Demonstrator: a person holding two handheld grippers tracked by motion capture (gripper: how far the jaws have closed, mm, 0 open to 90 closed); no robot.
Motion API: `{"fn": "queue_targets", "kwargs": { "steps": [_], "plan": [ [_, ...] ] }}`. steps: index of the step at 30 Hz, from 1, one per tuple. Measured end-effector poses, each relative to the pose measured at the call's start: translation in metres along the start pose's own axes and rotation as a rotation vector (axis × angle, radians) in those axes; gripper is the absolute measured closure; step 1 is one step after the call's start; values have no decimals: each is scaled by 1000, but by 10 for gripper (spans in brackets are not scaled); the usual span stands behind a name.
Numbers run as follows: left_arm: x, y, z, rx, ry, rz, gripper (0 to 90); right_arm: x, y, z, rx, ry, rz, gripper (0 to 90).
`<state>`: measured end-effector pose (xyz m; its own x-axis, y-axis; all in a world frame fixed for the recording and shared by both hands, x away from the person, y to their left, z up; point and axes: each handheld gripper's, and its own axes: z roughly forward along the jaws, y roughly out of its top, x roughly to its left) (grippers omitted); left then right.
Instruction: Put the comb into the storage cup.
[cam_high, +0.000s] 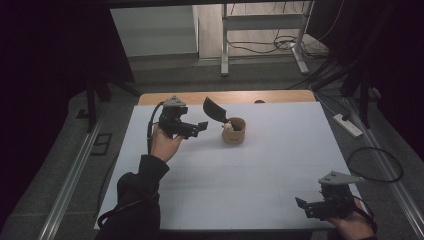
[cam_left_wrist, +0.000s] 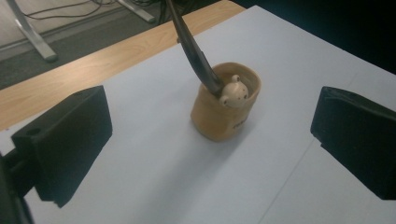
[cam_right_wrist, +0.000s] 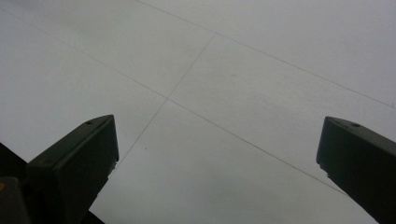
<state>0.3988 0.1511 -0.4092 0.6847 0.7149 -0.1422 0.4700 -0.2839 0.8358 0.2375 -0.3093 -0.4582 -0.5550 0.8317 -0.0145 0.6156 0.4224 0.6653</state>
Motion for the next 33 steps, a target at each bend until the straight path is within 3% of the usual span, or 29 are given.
{"fn": "queue_targets", "kwargs": {
  "steps": [23,33],
  "plan": [
    [2,-27,-22,-40,8,-24,0,1,0,0,2,-13,-4,0],
    [2,-37,-24,-61,22,-3,0,1,0,0,4,-12,-10,0]
  ]
}}
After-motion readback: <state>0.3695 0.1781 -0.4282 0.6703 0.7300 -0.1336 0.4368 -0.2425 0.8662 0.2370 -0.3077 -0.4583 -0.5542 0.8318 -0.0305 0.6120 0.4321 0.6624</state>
